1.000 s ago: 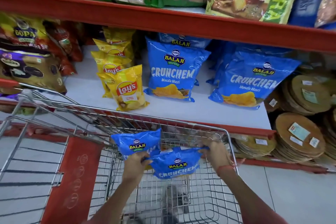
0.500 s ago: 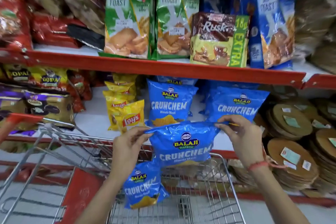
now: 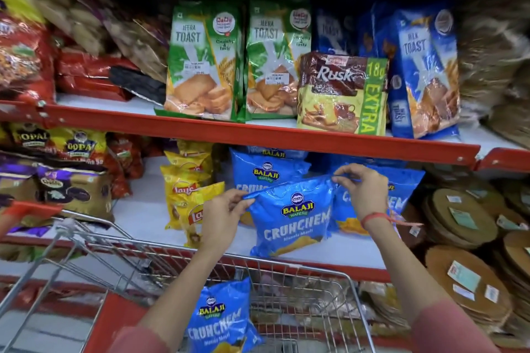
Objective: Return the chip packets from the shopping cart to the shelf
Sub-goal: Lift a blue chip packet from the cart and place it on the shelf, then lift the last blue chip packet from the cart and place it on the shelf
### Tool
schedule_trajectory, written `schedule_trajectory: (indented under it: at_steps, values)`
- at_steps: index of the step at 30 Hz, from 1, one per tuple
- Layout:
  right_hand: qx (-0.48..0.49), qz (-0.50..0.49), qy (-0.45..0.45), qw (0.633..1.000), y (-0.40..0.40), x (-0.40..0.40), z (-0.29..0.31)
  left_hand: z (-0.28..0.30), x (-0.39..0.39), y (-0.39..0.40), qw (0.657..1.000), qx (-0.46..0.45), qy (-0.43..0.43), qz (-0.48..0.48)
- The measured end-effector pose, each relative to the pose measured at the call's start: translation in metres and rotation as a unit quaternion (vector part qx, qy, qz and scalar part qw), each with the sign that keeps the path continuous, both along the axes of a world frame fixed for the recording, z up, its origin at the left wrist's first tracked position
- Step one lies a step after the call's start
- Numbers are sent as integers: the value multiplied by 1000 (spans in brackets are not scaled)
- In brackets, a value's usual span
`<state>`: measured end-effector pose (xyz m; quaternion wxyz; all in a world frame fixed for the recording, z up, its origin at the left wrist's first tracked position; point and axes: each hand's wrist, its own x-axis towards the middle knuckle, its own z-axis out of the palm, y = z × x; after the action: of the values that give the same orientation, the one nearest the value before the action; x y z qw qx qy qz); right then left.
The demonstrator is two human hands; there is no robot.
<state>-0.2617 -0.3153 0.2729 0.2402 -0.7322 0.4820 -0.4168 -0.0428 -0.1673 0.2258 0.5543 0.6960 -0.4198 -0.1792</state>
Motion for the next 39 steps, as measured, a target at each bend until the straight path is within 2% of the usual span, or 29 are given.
schedule_trajectory:
  at_steps: [4,7,10,13,17,21,24,26,28,30,31,33,35,37,39]
  values:
    - [29,-19,54,998,-10,4,-28,-19,7,-14,999,26,-35,-5]
    - [-79,-16,94,992,5,7,-40,-23,6,-14,1000,15,-26,10]
    - [-144,10,73,987,43,19,-53,-40,4,3,999,-4,21,31]
    - [-72,70,73,992,81,30,-88,-70,2,35,996,-1,43,81]
    - [99,121,107,982,116,41,-146,-122,10,76,989,68,67,113]
    - [312,106,145,933,130,55,-194,-167,22,102,963,168,93,190]
    - [393,84,186,896,126,72,-221,-188,36,104,928,316,4,198]
    - [420,95,224,875,121,86,-232,-199,44,103,912,378,-50,153]
    - [443,106,239,858,118,100,-238,-204,50,99,913,387,-67,110]
    - [460,96,220,855,118,111,-245,-213,58,96,918,370,-122,69]
    - [457,87,213,859,118,114,-248,-217,64,96,904,384,-183,32]
    - [443,72,215,868,122,117,-253,-222,73,97,839,485,-245,-26]
    - [449,62,188,871,133,117,-256,-219,77,101,773,576,-262,-51]
    - [449,55,160,877,146,115,-259,-214,73,108,773,578,-253,-62]
    - [431,55,177,883,154,111,-258,-211,68,116,807,562,-173,-56]
